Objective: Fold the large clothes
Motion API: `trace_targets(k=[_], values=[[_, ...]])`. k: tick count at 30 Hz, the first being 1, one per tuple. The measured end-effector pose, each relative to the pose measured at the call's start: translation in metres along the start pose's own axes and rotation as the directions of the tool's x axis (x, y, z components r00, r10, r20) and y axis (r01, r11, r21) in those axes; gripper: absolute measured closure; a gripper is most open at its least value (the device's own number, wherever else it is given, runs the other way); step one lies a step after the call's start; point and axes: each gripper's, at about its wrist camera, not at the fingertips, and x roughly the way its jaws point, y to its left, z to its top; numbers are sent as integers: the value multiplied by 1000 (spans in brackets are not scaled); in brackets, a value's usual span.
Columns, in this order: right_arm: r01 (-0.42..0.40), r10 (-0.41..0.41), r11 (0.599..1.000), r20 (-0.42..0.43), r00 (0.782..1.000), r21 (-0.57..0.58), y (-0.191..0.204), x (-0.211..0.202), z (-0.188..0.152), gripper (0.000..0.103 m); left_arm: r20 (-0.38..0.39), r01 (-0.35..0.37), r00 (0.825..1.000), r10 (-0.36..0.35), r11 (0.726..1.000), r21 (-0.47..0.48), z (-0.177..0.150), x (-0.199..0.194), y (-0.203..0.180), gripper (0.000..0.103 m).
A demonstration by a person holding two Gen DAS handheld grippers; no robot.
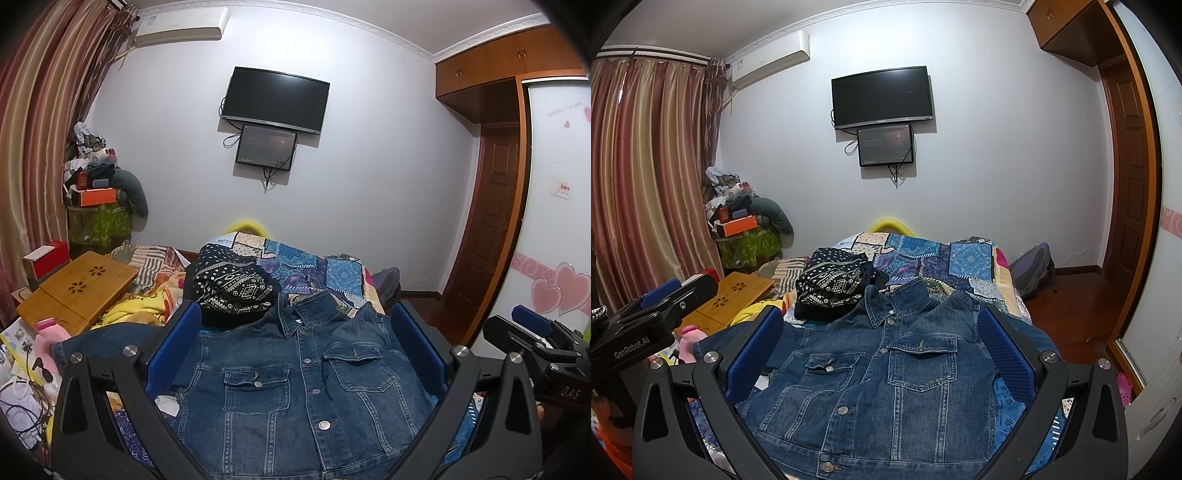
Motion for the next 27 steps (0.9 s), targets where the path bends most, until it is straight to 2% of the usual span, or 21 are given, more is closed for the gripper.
trace_targets(k=[15, 21, 27], values=[[1, -1, 1000, -11, 1000, -1, -1, 9, -1, 0, -19, -10, 1000, 10, 1000, -8, -2, 9, 8, 0], [6, -6, 1000, -12, 1000, -11, -4, 23, 3, 0, -24, -20, 1000, 20, 1000, -20, 0, 20, 24, 0], [21, -21, 999, -10, 1000, -37, -4, 45, 10, 0, -26, -78, 997, 76, 994, -70, 9, 39, 56, 0]])
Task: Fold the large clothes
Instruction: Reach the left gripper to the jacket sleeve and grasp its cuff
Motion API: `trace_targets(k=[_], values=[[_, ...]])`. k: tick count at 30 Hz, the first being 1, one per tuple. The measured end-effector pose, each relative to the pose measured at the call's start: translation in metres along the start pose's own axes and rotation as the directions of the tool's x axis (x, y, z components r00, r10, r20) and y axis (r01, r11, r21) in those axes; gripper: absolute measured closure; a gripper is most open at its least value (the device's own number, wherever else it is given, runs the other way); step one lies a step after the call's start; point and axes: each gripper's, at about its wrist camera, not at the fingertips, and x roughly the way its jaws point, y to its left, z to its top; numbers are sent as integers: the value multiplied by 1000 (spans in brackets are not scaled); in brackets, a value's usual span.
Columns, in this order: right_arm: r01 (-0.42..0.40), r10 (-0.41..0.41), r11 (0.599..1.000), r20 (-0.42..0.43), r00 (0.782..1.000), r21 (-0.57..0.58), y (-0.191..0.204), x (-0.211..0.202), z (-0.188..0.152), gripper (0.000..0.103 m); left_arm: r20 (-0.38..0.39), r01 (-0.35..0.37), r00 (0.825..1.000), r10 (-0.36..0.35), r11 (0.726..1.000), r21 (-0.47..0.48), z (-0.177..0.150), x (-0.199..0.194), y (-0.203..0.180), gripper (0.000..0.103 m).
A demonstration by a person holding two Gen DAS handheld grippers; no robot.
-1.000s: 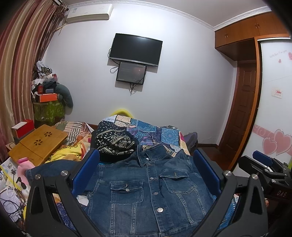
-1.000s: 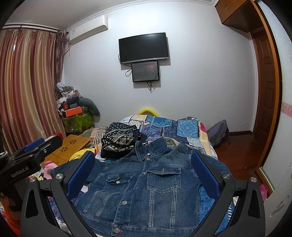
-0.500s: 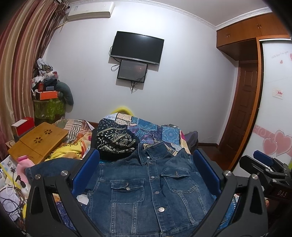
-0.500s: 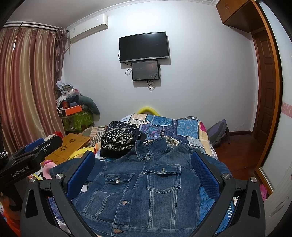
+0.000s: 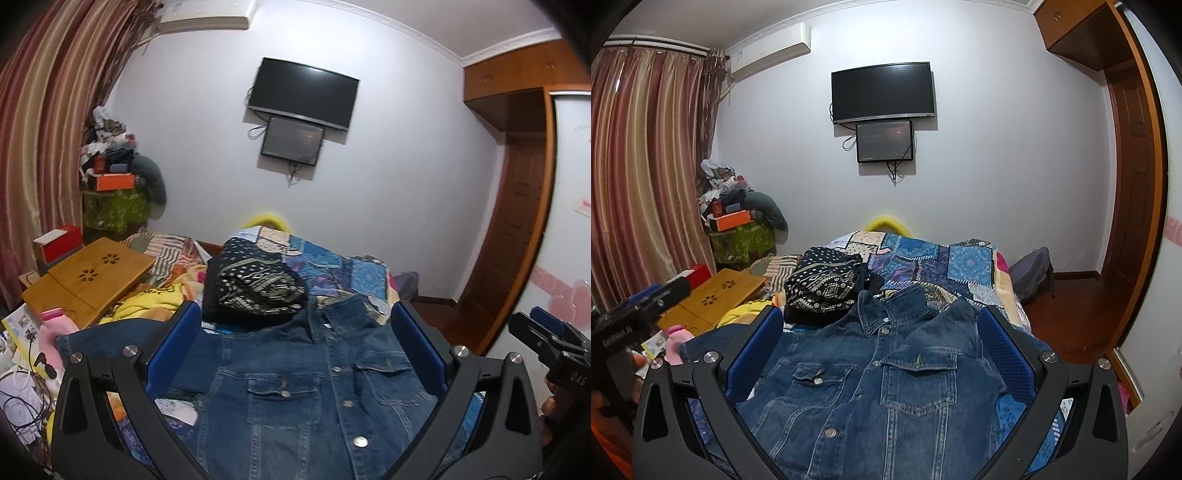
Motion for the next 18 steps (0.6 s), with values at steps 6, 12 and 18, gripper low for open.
trace_targets(k=[6, 12, 18], values=[[31, -31, 999, -28, 999, -28, -4, 32, 3, 0, 30, -136, 990, 137, 990, -32, 20, 21, 42, 0], [36, -37, 999, -104, 994, -6, -17, 74, -1, 0, -7, -230, 973, 230, 967, -107, 27, 61, 109, 0], [46, -28, 995, -210, 977, 83, -39, 111, -10, 0, -162, -370, 926, 341, 905, -210, 4, 105, 199, 0]])
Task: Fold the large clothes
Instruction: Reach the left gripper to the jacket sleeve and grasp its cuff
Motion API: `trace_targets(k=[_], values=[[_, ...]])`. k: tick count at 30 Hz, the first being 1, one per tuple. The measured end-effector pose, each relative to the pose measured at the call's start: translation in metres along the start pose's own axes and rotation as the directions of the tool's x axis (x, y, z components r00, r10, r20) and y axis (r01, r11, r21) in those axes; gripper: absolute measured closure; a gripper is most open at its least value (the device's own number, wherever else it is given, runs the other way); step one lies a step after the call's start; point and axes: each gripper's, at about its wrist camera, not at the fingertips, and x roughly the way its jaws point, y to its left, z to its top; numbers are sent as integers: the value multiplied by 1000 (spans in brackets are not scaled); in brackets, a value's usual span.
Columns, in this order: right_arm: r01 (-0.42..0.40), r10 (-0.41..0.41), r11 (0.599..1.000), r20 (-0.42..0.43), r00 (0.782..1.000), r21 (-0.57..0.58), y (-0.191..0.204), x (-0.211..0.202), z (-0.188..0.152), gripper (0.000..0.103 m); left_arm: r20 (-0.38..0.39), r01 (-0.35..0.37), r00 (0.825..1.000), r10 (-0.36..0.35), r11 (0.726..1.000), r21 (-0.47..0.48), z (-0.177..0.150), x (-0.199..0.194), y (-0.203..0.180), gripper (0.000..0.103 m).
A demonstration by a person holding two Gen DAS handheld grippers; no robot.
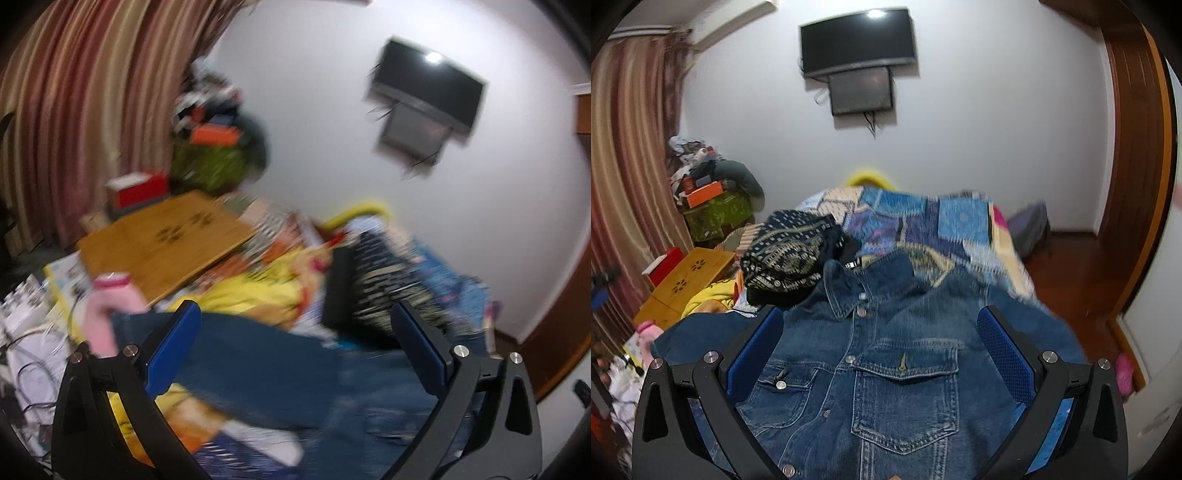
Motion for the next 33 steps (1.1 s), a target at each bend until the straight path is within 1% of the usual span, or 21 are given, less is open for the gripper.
trace_targets(k=[2, 4, 6, 7, 9, 10, 11, 12, 13, 15, 16, 19, 21, 22, 23, 25, 27, 29, 31, 32, 33], values=[[-15, 17, 999, -44, 999, 44, -10, 13, -2, 0, -51, -58, 997, 57, 998, -13, -6, 20, 20, 0], [-12, 18, 997, -79, 997, 76, -17, 23, -2, 0, -106, -101, 990, 97, 994, -33, -16, 41, 42, 0], [14, -4, 996, -111, 994, 90, -21, 33, -5, 0, -155, -111, 983, 101, 992, -60, -25, 57, 61, 0], [27, -16, 996, -121, 992, 88, -23, 36, -6, 0, -195, -119, 976, 99, 989, -90, -33, 68, 73, 1], [53, -41, 995, -144, 989, 79, -25, 42, -9, 0, -250, -121, 964, 84, 983, -135, -47, 79, 86, 3], [61, -48, 995, -153, 987, 77, -26, 45, -11, 0, -300, -119, 952, 62, 977, -178, -57, 90, 97, 8], [66, -53, 995, -166, 985, 74, -26, 49, -12, 0, -331, -119, 943, 47, 972, -202, -64, 95, 102, 14], [69, -55, 995, -175, 983, 72, -26, 53, -13, 0, -360, -120, 932, 32, 967, -226, -70, 102, 108, 16], [72, -58, 995, -183, 981, 70, -26, 55, -14, 0, -399, -118, 917, 3, 957, -265, -80, 111, 116, 19], [74, -60, 995, -197, 979, 67, -26, 61, -16, 0, -436, -116, 899, -33, 944, -310, -93, 119, 118, 25], [74, -59, 995, -205, 977, 64, -25, 64, -17, 0, -459, -117, 887, -56, 933, -340, -100, 125, 122, 29], [73, -58, 996, -223, 973, 59, -26, 72, -19, 0, -489, -107, 867, -98, 921, -374, -112, 133, 125, 31], [72, -57, 996, -231, 971, 60, -27, 77, -19, 0, -495, -105, 862, -108, 917, -384, -117, 137, 128, 35], [72, -56, 996, -234, 971, 60, -27, 78, -20, 0, -497, -107, 861, -105, 918, -381, -119, 140, 127, 39], [72, -56, 996, -236, 970, 60, -27, 79, -20, 0, -493, -117, 865, -90, 920, -374, -119, 142, 127, 45], [70, -53, 996, -247, 968, 60, -27, 82, -21, 0, -486, -139, 872, -57, 923, -358, -118, 147, 126, 48], [73, -55, 995, -254, 966, 62, -28, 83, -23, 0, -481, -145, 876, -41, 928, -344, -115, 154, 125, 55], [76, -56, 995, -260, 964, 67, -30, 83, -23, 0, -479, -184, 877, 26, 940, -286, -114, 158, 118, 71], [75, -53, 994, -257, 965, 74, -31, 82, -22, 0, -466, -216, 881, 88, 949, -228, -112, 157, 111, 80], [74, -52, 994, -256, 965, 76, -31, 81, -21, 0, -447, -219, 888, 109, 954, -203, -109, 154, 105, 86], [73, -51, 994, -253, 966, 80, -31, 80, -20, 0, -426, -219, 896, 123, 958, -184, -107, 149, 100, 89]])
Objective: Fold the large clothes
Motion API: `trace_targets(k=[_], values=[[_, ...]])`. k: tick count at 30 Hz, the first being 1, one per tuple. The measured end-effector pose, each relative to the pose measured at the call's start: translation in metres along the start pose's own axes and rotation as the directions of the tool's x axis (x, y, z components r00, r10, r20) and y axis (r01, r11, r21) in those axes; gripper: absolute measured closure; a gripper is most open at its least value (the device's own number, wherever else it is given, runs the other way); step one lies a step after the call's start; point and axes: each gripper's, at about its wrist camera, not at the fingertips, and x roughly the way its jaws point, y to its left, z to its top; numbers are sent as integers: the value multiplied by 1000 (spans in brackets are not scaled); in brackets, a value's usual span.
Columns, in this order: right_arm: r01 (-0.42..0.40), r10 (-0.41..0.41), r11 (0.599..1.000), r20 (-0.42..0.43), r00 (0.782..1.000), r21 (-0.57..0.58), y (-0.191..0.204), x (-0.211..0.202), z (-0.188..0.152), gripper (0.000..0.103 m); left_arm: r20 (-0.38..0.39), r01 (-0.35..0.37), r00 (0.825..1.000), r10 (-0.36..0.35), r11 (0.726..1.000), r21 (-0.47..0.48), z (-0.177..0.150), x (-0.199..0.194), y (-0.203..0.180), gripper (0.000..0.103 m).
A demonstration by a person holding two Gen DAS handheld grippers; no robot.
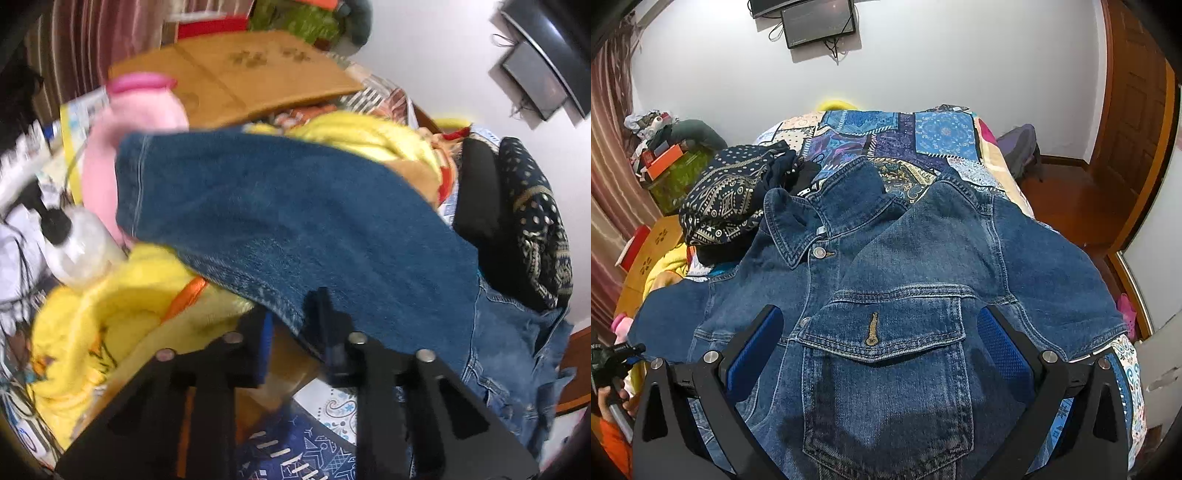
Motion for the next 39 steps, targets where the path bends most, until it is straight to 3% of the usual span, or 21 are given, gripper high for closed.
trace_targets(k=[4, 7, 12, 17, 21, 24, 30, 33, 36, 39], values=[[-3, 3, 1000, 12, 1000, 4, 2, -6, 1, 0, 126, -26, 992, 13, 994, 107, -1, -33, -26, 92], [-11, 11, 1000, 18, 1000, -4, 5, -11, 1, 0, 168, -11, 986, -15, 989, 150, 4, -50, -44, 93], [-11, 12, 1000, 31, 999, -27, 10, -16, -1, 0, 216, 88, 967, -135, 972, 217, 7, -82, -84, 95], [-21, 23, 999, 31, 999, -46, 14, -19, -3, 0, 217, 194, 934, -284, 913, 358, -8, -112, -143, 98], [-15, 18, 997, 42, 999, -76, 20, -22, -8, 0, 149, 259, 920, -361, 850, 458, -29, -115, -192, 98], [-18, 23, 996, 47, 999, -90, 22, -24, -9, 0, 38, 317, 917, -397, 782, 536, -57, -108, -228, 98], [-67, 72, 994, 64, 995, -87, 26, -31, -12, 0, -202, 406, 908, -366, 657, 636, -120, -78, -277, 98], [-67, 74, 993, 71, 995, -94, 28, -33, -14, 0, -273, 415, 909, -316, 600, 684, -151, -67, -291, 98], [-66, 73, 993, 72, 995, -94, 27, -33, -16, 0, -354, 448, 894, -274, 570, 689, -179, -59, -293, 98], [-67, 74, 994, 74, 994, -89, 26, -35, -18, 0, -379, 445, 894, -238, 567, 693, -191, -53, -291, 97]])
